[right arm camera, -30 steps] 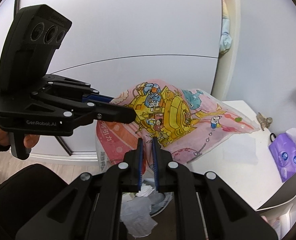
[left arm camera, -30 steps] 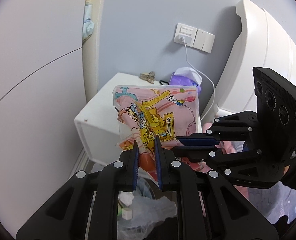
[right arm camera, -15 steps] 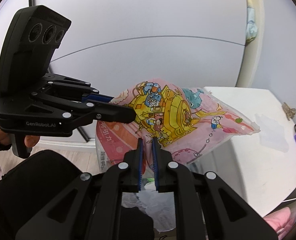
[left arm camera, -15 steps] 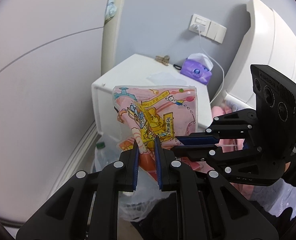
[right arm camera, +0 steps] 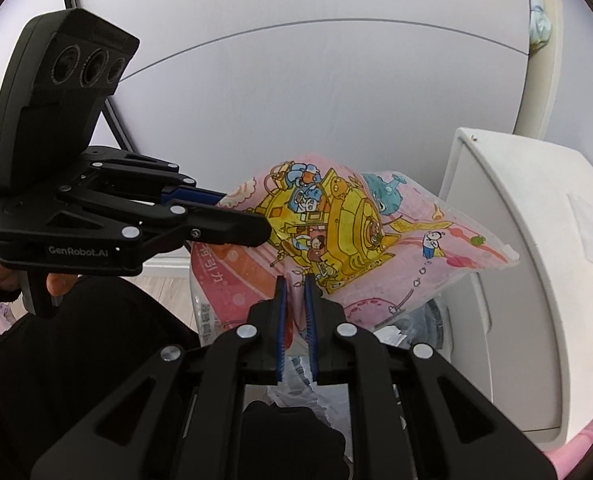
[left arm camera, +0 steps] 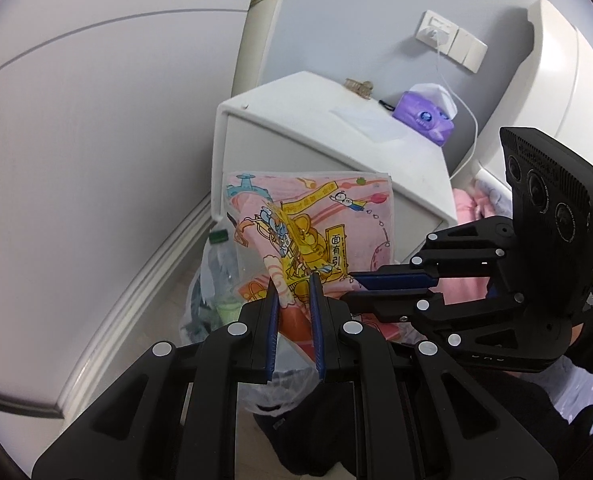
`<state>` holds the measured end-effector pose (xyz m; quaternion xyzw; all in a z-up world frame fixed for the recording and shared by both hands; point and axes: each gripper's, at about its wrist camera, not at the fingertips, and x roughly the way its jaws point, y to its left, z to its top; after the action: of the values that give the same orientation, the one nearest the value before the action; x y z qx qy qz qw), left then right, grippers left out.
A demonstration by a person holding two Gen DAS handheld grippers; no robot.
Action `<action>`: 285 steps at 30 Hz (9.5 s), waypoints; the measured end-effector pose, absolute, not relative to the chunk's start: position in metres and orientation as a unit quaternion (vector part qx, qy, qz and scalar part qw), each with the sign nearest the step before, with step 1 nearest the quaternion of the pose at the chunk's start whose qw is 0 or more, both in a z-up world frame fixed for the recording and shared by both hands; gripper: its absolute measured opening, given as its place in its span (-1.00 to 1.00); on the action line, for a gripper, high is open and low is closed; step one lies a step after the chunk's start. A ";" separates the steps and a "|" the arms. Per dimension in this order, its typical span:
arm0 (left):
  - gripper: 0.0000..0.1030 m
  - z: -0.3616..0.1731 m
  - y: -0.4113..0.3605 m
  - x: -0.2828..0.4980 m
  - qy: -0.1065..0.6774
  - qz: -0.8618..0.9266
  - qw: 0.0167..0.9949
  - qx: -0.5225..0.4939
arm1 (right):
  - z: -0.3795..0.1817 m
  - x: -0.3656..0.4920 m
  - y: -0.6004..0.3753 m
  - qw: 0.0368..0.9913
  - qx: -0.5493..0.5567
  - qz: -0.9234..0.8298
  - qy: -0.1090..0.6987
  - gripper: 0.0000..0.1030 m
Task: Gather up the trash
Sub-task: 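Carry the pink bag with the right gripper over the wastebasket and lower it, then push the pink bag down into the wastebasket with the right gripper, then open the right gripper and move both grippers up to the white napkin on the cabinet, then close the left gripper on the white paper napkin while the right gripper also pinches it, then carry the napkin with both grippers off the cabinet over the wastebasket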
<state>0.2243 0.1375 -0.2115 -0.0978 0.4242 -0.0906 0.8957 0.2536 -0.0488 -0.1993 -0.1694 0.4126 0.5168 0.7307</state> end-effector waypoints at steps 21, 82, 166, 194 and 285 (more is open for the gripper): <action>-0.75 -0.293 0.148 0.258 0.484 -0.092 0.861 -0.126 | -0.284 0.314 -0.009 0.677 -0.174 0.516 0.494 -0.79; -0.33 -0.487 0.151 0.326 0.612 -0.118 0.768 -0.148 | -0.421 0.355 0.121 0.576 -0.196 0.498 0.618 -0.73; 0.89 -0.136 0.032 0.432 0.373 -0.255 0.892 0.001 | -0.128 0.414 -0.237 0.892 0.076 0.242 0.375 0.85; 0.89 -0.199 0.025 0.548 0.426 -0.332 0.842 -0.019 | -0.184 0.485 -0.213 0.858 0.154 0.229 0.434 0.85; -0.98 -0.175 0.026 0.513 0.394 -0.329 0.858 -0.025 | -0.151 0.463 -0.185 0.882 0.132 0.231 0.388 -0.93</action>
<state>0.5130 0.0259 -0.1755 -0.0252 0.3943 -0.3290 0.8577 0.4629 -0.1846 -0.1512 0.1323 0.3884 0.2307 0.8823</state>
